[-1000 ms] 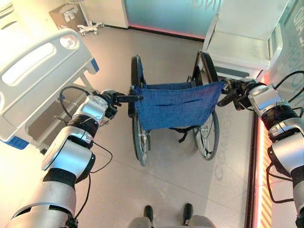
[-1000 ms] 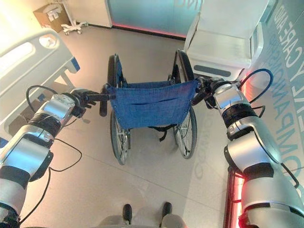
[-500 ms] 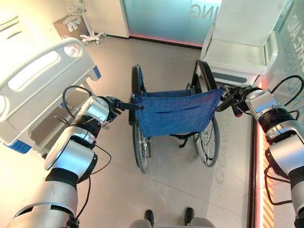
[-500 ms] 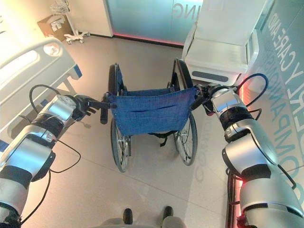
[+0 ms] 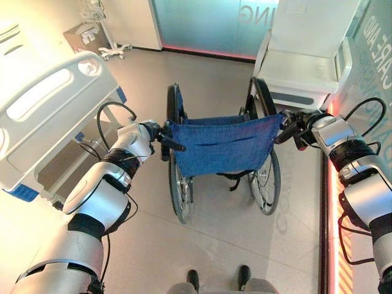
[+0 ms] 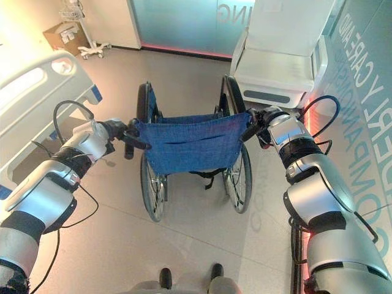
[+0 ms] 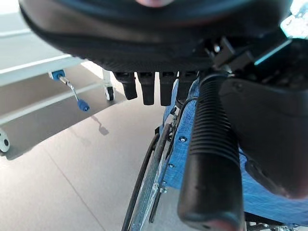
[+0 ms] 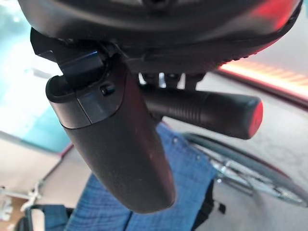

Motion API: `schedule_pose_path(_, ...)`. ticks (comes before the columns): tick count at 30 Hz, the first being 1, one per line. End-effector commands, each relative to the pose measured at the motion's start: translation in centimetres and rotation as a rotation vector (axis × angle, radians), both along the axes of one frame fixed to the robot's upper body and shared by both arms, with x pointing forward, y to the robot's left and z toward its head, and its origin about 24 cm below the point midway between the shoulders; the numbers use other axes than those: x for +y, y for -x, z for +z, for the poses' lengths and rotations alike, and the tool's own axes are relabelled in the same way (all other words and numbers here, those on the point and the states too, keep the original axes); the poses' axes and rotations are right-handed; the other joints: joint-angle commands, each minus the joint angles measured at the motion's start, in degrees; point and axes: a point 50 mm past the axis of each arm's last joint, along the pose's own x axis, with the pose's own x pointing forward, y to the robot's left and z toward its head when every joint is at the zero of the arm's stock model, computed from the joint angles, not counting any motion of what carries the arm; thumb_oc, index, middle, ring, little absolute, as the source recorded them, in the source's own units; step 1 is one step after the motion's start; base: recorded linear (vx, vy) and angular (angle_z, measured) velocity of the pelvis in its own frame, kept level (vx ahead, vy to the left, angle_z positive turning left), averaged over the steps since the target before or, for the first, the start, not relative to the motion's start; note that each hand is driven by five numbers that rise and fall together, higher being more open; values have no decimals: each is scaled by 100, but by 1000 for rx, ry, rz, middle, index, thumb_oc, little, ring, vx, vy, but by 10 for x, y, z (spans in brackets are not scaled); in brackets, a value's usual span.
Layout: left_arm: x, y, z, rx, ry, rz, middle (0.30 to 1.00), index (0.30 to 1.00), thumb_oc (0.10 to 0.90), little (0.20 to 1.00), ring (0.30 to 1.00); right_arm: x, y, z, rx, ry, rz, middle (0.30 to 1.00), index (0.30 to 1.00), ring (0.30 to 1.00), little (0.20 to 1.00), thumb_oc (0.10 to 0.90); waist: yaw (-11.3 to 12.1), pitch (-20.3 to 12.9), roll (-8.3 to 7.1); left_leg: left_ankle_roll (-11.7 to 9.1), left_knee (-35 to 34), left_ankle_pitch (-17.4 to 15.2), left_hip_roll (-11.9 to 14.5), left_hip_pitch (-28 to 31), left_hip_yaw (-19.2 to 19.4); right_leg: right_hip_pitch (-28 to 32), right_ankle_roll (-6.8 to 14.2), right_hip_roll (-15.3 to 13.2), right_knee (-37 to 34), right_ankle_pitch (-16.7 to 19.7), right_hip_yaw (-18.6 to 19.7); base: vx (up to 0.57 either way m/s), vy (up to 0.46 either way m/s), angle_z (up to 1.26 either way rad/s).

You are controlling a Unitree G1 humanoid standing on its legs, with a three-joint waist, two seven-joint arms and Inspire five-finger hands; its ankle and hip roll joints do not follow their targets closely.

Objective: Push the wheelchair next to the bed

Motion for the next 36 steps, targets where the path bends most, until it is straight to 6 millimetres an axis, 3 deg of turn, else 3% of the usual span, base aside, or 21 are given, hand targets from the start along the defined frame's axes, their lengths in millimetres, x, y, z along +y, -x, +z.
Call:
schedule_pose_path(1, 13, 5, -15, 81, -107, 24, 900, 900, 800, 900, 900, 21, -11, 37, -142, -25, 88, 900, 900, 900, 900, 800, 181, 355, -265, 8, 277, -430, -72, -112, -25, -38, -41, -125, 501, -593, 234, 0, 0, 0)
schedule_pose_path(11, 6, 5, -20, -20, 2, 72, 900, 900, 800, 900, 900, 26, -10, 28, -126, -73, 113, 900, 900, 900, 900, 800, 153, 341, -311, 11, 235, -426, -64, -49, -9, 2, -49, -103, 481, -606, 267, 0, 0, 0)
schedule_pose_path(13, 7, 7, -25, 12, 25, 88, 575, 575, 584, 575, 575, 26, -10, 27, -128, -90, 109, 900, 900, 900, 900, 800, 151, 352, -320, 8, 255, -421, -56, -65, -9, -7, -49, -103, 489, -603, 273, 0, 0, 0)
schedule_pose_path(14, 7, 8, -27, 26, 40, 93, 300, 300, 400, 300, 300, 27, -10, 26, -128, -97, 108, 900, 900, 900, 900, 800, 149, 359, -318, 7, 264, -421, -52, -69, -14, -13, -50, -103, 499, -602, 273, 0, 0, 0)
schedule_pose_path(16, 6, 12, -37, 99, 77, 94, 300, 300, 400, 300, 300, 27, -9, 24, -127, -110, 110, 300, 300, 300, 300, 400, 139, 368, -300, 7, 278, -423, -50, -64, -10, -10, -52, -106, 510, -606, 274, 0, 0, 0)
schedule_pose_path(24, 5, 19, -55, 166, 95, 86, 300, 300, 400, 300, 300, 35, -8, 17, -128, -201, 130, 300, 300, 300, 300, 400, 131, 380, -266, 2, 292, -419, -53, -48, -5, 10, -65, -125, 526, -619, 252, 0, 0, 0)
schedule_pose_path(32, 7, 21, -63, 112, 112, 78, 300, 300, 400, 300, 300, 32, -3, -6, -35, -281, 106, 300, 300, 300, 300, 400, 138, 352, -258, -14, 244, -404, -57, -20, 13, 38, -63, -129, 483, -607, 225, 0, 0, 0)
schedule_pose_path(36, 10, 21, -61, 68, 120, 73, 300, 300, 400, 300, 300, 31, -3, -7, -64, -276, 150, 300, 300, 300, 300, 400, 150, 337, -252, -14, 234, -395, -55, -9, 20, 51, -63, -132, 473, -604, 211, 0, 0, 0)
